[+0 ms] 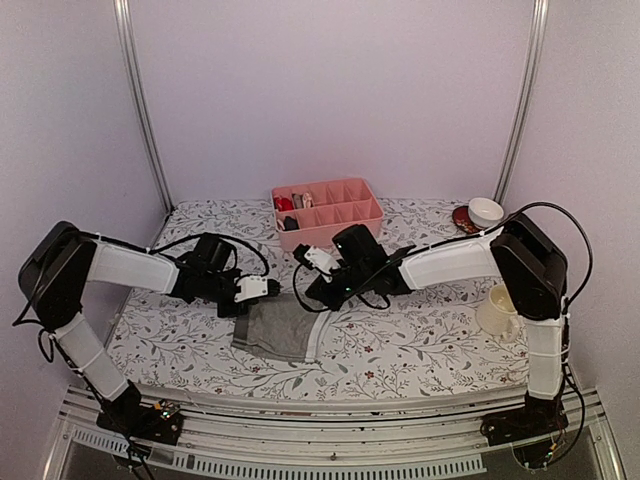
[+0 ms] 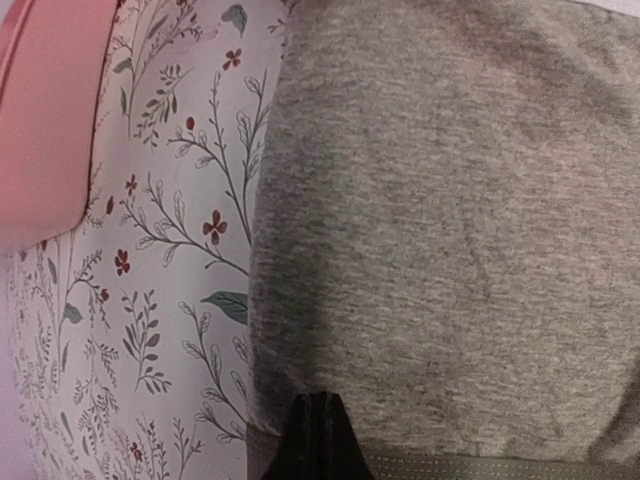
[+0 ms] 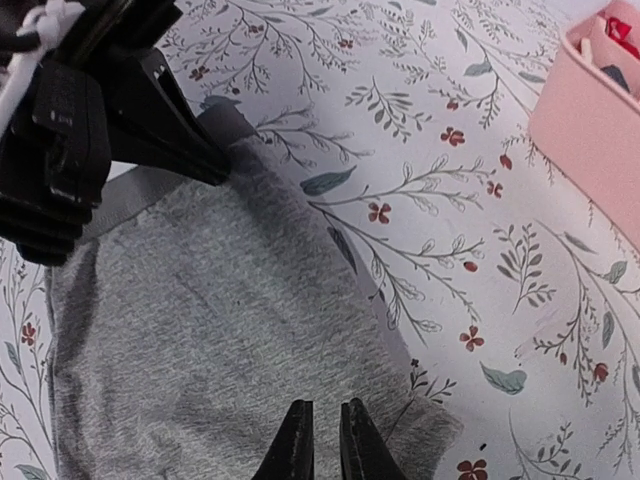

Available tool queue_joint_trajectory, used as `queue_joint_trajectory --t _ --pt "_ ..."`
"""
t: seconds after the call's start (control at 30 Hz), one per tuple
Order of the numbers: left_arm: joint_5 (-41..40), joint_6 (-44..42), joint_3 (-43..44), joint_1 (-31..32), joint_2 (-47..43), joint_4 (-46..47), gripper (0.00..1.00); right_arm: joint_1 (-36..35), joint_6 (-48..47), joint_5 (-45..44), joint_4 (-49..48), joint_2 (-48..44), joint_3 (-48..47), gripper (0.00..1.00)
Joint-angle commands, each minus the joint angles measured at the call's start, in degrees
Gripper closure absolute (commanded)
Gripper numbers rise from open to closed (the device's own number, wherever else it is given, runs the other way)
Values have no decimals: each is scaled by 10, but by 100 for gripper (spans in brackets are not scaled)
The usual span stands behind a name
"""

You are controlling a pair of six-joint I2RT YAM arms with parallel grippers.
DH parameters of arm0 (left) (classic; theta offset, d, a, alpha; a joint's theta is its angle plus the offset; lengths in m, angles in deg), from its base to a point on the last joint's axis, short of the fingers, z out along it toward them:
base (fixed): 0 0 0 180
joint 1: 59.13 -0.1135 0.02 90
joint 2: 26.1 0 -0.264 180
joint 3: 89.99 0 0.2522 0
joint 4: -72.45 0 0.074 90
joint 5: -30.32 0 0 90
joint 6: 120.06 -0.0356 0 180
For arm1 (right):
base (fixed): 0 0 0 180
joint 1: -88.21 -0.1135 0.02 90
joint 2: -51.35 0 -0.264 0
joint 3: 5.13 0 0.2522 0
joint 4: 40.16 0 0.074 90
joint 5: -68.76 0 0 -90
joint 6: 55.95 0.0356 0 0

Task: Roll the underwear
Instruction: Smooth out the underwear at the center of the board.

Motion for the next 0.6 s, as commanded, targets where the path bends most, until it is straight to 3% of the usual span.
queue_joint_trajectory --t 0.0,0.2,0.57 --pt "-27 34 25 9 33 -24 100 4 31 -26 29 33 -15 90" --pt "-78 40 21 9 65 -20 100 10 47 -57 86 54 -18 92" --pt "-99 46 10 5 66 -25 100 24 67 -110 114 34 14 89"
